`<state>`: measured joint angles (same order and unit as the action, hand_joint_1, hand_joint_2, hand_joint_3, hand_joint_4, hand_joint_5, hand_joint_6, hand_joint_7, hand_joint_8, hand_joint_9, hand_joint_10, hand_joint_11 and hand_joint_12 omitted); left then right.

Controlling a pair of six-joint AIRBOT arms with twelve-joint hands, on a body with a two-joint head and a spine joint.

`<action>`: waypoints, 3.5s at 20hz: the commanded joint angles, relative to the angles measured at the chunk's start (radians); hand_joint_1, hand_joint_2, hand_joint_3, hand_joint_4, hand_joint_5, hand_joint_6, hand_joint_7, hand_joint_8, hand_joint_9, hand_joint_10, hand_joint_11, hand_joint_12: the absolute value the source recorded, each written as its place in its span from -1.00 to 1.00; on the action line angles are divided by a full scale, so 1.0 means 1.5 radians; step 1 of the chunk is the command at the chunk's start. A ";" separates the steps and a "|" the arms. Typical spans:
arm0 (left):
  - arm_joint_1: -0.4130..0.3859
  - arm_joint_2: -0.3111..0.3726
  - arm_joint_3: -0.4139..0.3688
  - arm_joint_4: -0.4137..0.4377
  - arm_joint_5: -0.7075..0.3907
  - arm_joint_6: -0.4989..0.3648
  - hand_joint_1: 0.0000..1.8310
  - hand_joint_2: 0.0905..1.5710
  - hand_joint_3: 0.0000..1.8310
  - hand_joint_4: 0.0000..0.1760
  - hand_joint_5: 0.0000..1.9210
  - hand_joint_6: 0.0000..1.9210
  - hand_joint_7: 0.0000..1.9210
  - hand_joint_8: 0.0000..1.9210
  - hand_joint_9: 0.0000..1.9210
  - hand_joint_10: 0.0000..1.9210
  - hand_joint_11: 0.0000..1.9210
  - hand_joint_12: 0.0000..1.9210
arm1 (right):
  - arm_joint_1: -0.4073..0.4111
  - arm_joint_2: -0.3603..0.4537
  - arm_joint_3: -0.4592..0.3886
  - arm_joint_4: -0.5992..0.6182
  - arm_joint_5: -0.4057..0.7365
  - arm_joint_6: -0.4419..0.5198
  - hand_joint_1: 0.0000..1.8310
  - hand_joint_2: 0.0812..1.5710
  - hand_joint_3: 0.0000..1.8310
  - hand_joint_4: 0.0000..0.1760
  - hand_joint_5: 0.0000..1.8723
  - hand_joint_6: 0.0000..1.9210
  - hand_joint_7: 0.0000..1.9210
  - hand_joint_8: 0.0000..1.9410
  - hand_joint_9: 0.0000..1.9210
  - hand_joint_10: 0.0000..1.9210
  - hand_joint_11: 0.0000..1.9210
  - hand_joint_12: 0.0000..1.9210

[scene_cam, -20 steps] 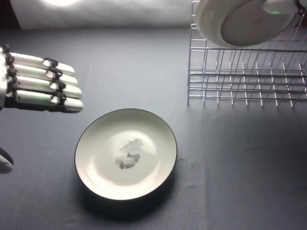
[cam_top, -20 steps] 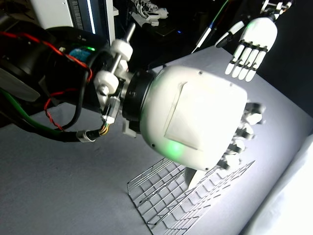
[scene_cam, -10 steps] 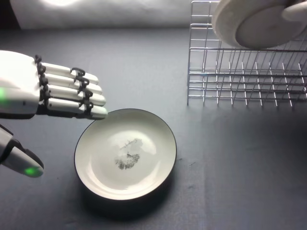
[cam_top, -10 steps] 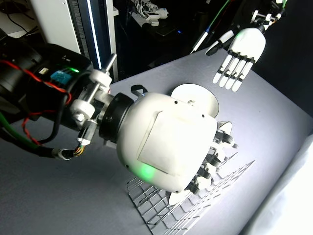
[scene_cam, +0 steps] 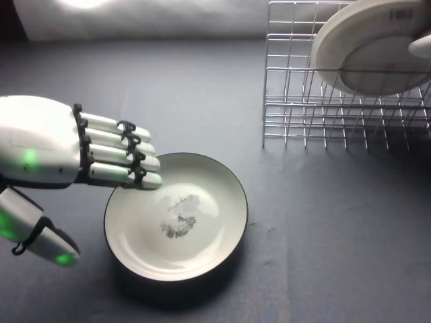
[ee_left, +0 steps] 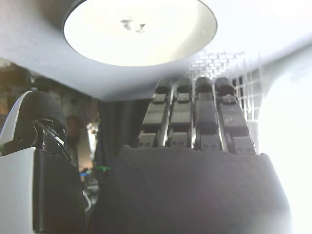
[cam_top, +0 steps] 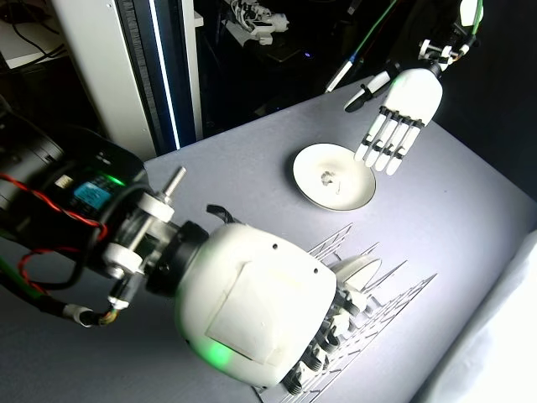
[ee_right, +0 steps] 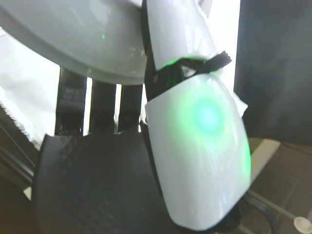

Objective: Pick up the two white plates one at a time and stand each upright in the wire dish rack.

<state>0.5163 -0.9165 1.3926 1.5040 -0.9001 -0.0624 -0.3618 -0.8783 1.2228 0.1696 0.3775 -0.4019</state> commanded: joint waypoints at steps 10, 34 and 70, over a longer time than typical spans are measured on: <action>0.052 -0.019 0.005 -0.045 0.028 0.031 -1.00 0.36 -1.00 -1.00 -1.00 -1.00 -1.00 -1.00 -1.00 -1.00 -1.00 -1.00 | -0.043 -0.005 0.022 0.004 0.109 0.006 0.61 0.47 -1.00 -1.00 -0.19 0.33 -0.18 0.16 -0.19 0.31 -0.24 0.72; 0.105 -0.035 0.031 -0.071 0.049 0.053 -1.00 0.39 -0.99 -1.00 -0.96 -0.99 -0.98 -0.99 -0.99 -0.99 -0.99 -0.99 | 0.016 0.038 -0.126 -0.407 0.226 0.003 0.36 0.11 -1.00 -1.00 -1.00 -1.00 -1.00 -1.00 -1.00 -1.00 -1.00 -1.00; 0.202 -0.058 0.033 -0.048 0.066 0.039 -1.00 0.38 -1.00 -1.00 -1.00 -1.00 -1.00 -1.00 -1.00 -1.00 -1.00 -1.00 | -0.056 -0.330 0.008 -0.617 0.102 -0.005 0.70 0.23 -1.00 -1.00 -1.00 -1.00 -1.00 -1.00 -1.00 -1.00 -0.99 -0.99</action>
<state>0.8009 -0.9810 1.4460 1.3457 -0.7853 0.0025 -0.4534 -1.3788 1.2373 -0.7795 0.4419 -0.4065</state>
